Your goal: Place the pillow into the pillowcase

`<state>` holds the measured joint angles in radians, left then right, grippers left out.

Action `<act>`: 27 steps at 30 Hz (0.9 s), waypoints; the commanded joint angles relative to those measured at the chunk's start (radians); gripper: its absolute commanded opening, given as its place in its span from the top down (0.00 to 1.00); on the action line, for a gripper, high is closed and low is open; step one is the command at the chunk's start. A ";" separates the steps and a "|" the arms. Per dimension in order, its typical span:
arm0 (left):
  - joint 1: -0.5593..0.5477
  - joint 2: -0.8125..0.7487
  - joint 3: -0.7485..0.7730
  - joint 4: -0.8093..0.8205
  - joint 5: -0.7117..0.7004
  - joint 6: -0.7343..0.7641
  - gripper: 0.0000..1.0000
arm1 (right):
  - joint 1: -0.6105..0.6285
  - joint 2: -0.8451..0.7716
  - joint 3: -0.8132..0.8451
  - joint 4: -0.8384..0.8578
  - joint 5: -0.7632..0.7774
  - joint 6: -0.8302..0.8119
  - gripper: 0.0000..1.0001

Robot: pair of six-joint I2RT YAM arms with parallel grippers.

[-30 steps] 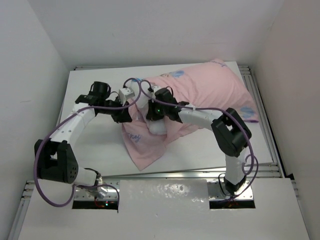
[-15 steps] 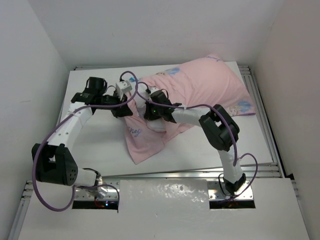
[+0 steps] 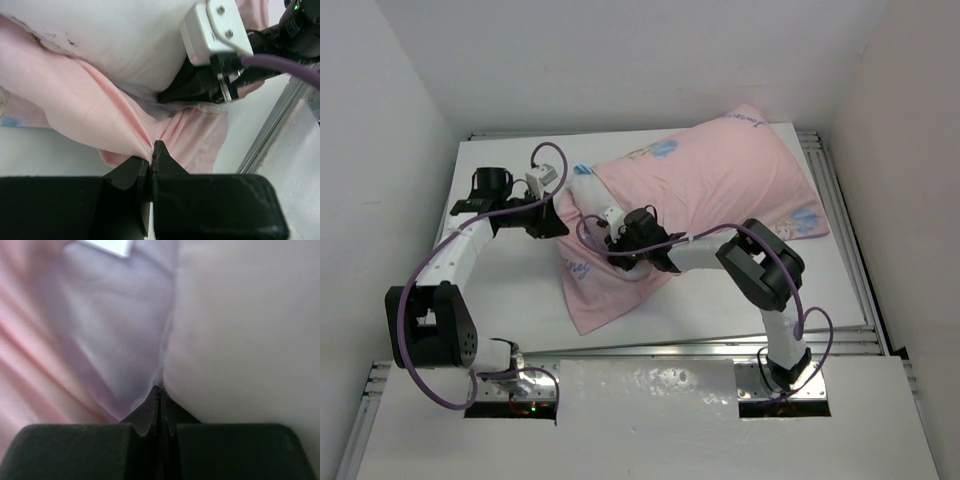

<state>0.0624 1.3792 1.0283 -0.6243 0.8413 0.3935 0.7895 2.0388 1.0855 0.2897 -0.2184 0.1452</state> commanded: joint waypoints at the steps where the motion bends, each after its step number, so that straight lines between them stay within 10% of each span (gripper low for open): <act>1: 0.033 -0.026 0.035 0.150 0.025 -0.025 1.00 | 0.010 0.046 -0.078 -0.208 -0.084 -0.087 0.97; 13: 0.028 -0.049 -0.125 0.037 -0.016 0.085 1.00 | 0.016 -0.389 0.020 -0.261 -0.093 0.056 0.48; 16: 0.024 -0.055 -0.131 0.029 -0.004 0.084 1.00 | 0.036 -0.434 -0.005 -0.267 -0.070 0.099 0.53; 21: 0.002 -0.066 -0.131 -0.008 0.015 0.094 1.00 | 0.060 -0.433 -0.157 -0.202 0.040 0.273 1.00; 27: -0.006 -0.071 -0.116 -0.118 -0.005 0.192 1.00 | 0.085 -0.298 -0.156 -0.176 0.191 0.387 1.00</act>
<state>0.0601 1.3453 0.8967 -0.6579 0.8227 0.5011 0.8677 1.7016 0.8925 0.0956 -0.1612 0.4377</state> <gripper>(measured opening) 0.006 0.002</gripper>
